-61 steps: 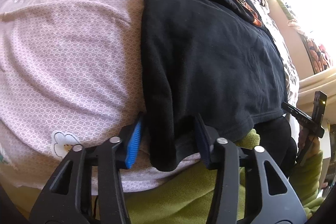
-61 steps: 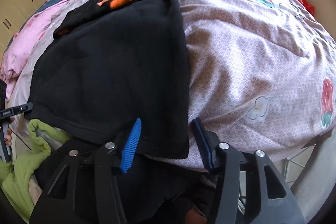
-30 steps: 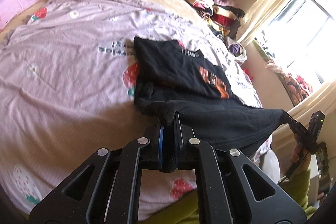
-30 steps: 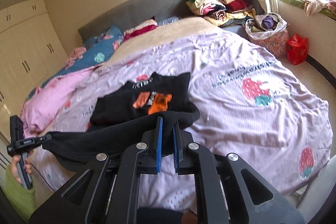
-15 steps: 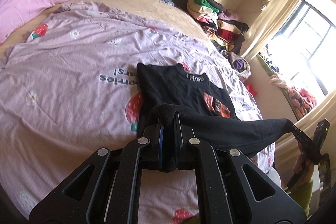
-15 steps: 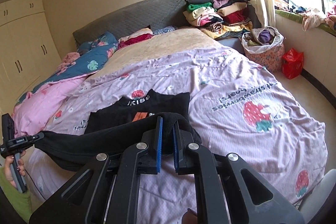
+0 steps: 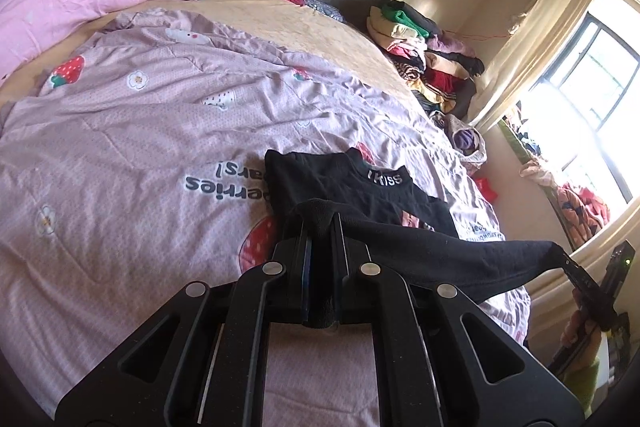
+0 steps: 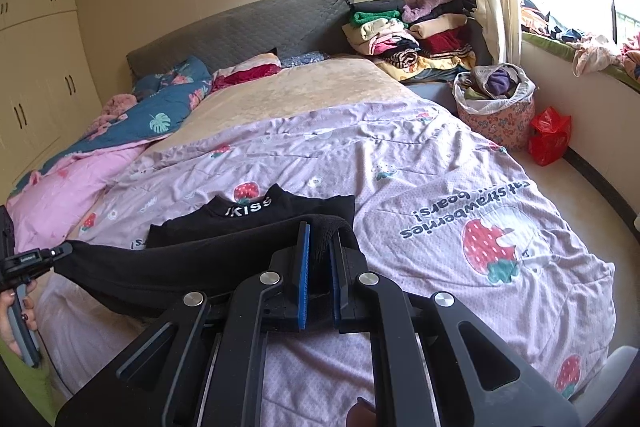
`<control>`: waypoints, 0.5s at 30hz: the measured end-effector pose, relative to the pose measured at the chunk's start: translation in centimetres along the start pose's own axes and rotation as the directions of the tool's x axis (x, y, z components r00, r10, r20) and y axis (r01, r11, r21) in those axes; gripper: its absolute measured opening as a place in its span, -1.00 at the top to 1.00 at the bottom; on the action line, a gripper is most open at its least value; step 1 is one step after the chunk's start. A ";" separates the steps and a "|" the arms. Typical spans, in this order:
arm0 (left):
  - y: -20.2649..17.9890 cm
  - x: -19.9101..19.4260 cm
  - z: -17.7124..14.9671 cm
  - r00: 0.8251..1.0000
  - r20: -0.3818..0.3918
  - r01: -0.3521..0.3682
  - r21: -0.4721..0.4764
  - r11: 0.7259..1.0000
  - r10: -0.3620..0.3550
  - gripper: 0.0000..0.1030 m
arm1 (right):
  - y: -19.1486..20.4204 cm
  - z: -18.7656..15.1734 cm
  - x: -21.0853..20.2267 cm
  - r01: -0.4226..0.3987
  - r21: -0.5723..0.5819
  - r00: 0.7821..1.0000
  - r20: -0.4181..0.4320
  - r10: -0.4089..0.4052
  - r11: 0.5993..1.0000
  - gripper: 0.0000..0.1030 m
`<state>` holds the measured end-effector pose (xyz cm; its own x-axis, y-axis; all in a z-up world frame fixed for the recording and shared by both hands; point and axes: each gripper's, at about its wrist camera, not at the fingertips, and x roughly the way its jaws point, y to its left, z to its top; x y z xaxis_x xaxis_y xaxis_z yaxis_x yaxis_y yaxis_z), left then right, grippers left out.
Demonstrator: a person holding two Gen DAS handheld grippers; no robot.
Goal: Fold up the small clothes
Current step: 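Lift the held hem with both grippers and fold it toward the collar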
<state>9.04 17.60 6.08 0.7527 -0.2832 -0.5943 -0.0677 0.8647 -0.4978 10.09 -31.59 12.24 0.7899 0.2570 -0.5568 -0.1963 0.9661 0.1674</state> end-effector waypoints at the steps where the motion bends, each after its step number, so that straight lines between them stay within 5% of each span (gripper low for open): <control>1: 0.0 0.2 0.2 1.000 0.000 -0.003 -0.002 1.000 0.003 0.96 | 0.0 0.2 0.4 -0.001 0.003 1.000 -0.005 0.001 1.000 0.85; 15: 0.6 4.0 2.1 0.999 0.003 -0.041 -0.030 0.999 0.041 0.96 | -0.7 1.4 5.8 0.033 0.007 0.999 -0.043 -0.033 0.999 0.85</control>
<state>13.38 17.86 4.70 0.7512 -0.2464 -0.6123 -0.1178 0.8628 -0.4917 15.62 -30.80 10.07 0.7700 0.2259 -0.5968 -0.1659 0.9740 0.1546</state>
